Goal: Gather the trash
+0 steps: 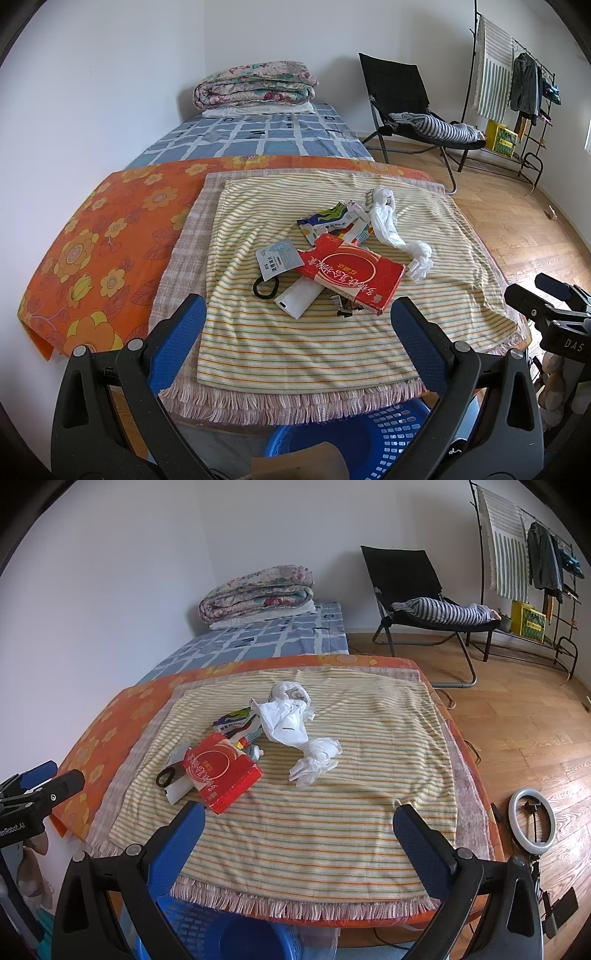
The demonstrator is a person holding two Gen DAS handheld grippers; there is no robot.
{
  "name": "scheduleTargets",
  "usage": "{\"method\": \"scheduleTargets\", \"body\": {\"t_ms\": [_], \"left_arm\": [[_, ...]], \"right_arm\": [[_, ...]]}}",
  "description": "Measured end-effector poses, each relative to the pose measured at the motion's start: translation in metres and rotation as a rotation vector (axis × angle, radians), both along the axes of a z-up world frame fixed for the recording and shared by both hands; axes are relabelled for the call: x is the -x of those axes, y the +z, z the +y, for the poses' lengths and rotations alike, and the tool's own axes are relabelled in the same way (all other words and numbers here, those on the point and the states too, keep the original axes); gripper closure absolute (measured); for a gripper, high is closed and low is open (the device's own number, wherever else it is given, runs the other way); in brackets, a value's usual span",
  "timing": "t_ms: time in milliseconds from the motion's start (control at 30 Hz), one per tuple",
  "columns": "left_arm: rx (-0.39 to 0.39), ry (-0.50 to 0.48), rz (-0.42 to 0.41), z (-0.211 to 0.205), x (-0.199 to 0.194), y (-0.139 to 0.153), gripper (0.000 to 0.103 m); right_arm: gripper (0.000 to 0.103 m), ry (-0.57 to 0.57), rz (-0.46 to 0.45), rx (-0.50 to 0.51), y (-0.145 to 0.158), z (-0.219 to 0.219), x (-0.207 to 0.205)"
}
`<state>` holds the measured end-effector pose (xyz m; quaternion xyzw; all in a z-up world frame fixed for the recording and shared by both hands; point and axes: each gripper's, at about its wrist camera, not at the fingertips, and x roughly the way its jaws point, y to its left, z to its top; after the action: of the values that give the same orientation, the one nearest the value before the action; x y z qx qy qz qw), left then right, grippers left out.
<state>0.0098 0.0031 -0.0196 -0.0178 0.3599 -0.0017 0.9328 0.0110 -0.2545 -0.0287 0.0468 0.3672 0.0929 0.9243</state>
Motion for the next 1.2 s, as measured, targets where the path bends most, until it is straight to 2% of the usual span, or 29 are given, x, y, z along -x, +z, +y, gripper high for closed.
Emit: {"method": "scheduleTargets", "body": {"t_ms": [900,1200], "left_arm": [[-0.004,0.002,0.003,-0.0008,-0.0015,-0.0018,0.001],[-0.006,0.003,0.005,0.0005,-0.0021,-0.0046,0.001]], "right_arm": [[0.000,-0.008,-0.001,0.008,-0.0015,-0.0011,-0.0005],[0.000,0.005,0.048,-0.028,-0.0095,-0.0040,-0.0062]]}}
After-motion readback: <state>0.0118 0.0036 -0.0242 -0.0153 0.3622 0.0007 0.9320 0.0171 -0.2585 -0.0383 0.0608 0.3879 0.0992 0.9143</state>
